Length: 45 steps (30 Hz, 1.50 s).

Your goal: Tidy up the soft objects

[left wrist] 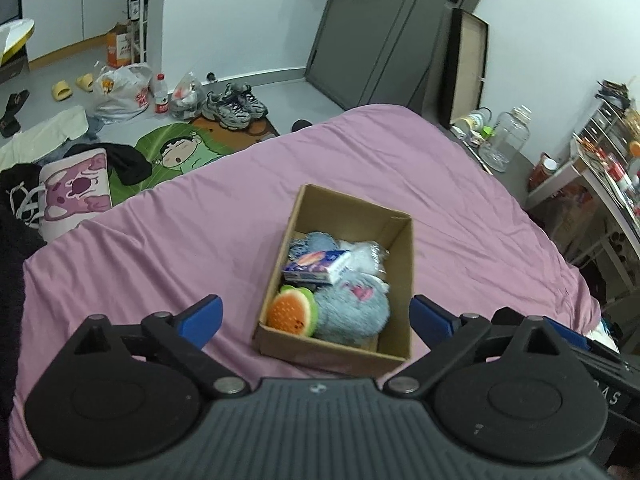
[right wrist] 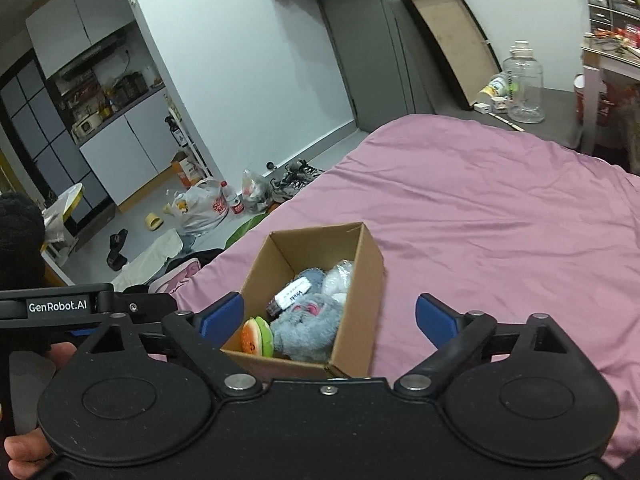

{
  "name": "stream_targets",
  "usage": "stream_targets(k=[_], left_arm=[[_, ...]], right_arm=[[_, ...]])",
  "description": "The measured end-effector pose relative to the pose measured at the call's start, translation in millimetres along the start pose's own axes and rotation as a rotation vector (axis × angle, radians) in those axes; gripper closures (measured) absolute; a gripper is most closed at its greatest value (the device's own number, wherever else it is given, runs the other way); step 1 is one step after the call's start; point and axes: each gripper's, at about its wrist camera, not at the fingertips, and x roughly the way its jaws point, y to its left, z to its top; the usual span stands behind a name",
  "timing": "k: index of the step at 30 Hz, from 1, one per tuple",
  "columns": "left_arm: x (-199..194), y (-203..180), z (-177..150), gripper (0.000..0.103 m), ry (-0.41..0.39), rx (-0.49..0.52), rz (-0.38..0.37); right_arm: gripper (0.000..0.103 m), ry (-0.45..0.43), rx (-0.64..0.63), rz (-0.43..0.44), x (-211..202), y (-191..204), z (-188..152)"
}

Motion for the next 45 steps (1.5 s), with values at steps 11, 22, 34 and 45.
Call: stream_targets(k=[11, 22, 34, 45], left_arm=[[-37, -33, -24, 0.000, -0.017, 0.071, 0.009], [-74, -66, -49, 0.000, -0.070, 0.120, -0.021], [-106, -93, -79, 0.000, -0.097, 0.159, -0.044], [-133, -103, -102, 0.000, -0.128, 0.197, -0.053]], right_arm=[[0.000, -0.025, -0.002, -0.031, -54, -21, -6], [0.000, -0.051, -0.036, -0.072, -108, -39, -18], [0.000, -0.064, -0.051, -0.084, -150, -46, -31], [0.000, -0.067, -0.050, -0.078, -167, -48, -44]])
